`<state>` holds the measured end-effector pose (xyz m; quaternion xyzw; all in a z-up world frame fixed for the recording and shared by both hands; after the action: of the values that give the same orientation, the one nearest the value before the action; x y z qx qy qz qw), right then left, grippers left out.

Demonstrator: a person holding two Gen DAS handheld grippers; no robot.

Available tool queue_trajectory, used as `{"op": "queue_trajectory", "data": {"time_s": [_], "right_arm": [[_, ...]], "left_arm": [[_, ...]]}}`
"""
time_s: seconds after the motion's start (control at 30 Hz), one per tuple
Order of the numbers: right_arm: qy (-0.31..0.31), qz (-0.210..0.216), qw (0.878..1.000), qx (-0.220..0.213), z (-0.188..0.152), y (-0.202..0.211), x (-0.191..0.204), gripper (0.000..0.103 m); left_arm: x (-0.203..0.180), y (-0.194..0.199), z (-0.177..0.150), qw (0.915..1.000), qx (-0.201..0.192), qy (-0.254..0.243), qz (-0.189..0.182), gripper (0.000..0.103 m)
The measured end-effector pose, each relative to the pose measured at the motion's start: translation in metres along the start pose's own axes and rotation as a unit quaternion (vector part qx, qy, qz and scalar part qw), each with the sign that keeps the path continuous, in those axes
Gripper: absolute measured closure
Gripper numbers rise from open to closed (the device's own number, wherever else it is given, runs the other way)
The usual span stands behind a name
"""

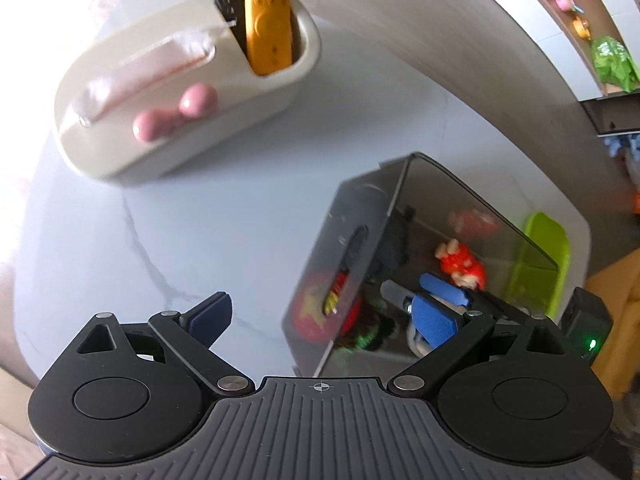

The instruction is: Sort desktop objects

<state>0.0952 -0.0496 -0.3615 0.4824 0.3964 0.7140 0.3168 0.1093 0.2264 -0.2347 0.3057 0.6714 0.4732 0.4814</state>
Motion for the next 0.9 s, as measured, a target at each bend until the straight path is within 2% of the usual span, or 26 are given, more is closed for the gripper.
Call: {"op": "queue_trajectory", "data": {"time_s": [0.1,0.17,0.23,0.33,0.47,0.63,0.8,0.9], "right_arm": [[-0.055,-0.015,0.998,0.014,0.004,-0.018,-0.002,0.038],[-0.064,-0.028,0.997,0.023,0.003,-0.03,-0.003,0.051],[-0.048,-0.036,0.998,0.03,0.002,-0.034,0.0,0.054],[0.017,-0.06,0.997,0.037,0.007,-0.024,0.003,0.058],[0.108,-0.103,0.988,0.049,0.013,-0.007,0.0,0.058],[0.189,-0.12,0.973,0.06,0.01,-0.01,0.006,0.058],[0.167,-0.104,0.979,0.045,0.01,-0.007,0.002,0.055],[0.134,-0.089,0.986,0.036,0.012,0.0,0.005,0.048]], "left_arm": [[-0.013,0.002,0.0,0.999,-0.012,-0.036,0.023,0.004],[-0.021,0.002,0.0,0.9971,-0.019,-0.062,0.04,0.004],[-0.028,0.001,-0.002,0.9953,-0.018,-0.082,0.047,0.004],[-0.036,-0.001,-0.005,0.9939,-0.017,-0.098,0.048,0.004],[-0.046,-0.003,-0.01,0.9909,-0.018,-0.121,0.056,0.004],[-0.057,-0.002,-0.014,0.9837,-0.035,-0.156,0.084,0.004],[-0.068,0.0,-0.02,0.9785,-0.043,-0.177,0.096,0.004],[-0.074,-0.001,-0.024,0.9779,-0.042,-0.181,0.097,0.004]]}}
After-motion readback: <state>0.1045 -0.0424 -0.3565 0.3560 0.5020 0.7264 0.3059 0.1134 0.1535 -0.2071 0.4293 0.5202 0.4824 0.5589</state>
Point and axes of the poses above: each gripper's, at about its wrist camera, not at the fingertips, and y roughly against the way its jaws point, x to its left, z to its top, the point moved 9 cm from there along -y, roughly the way its jaws point, and after that the axes turned 1 degree about z, right-handed, at the moved point
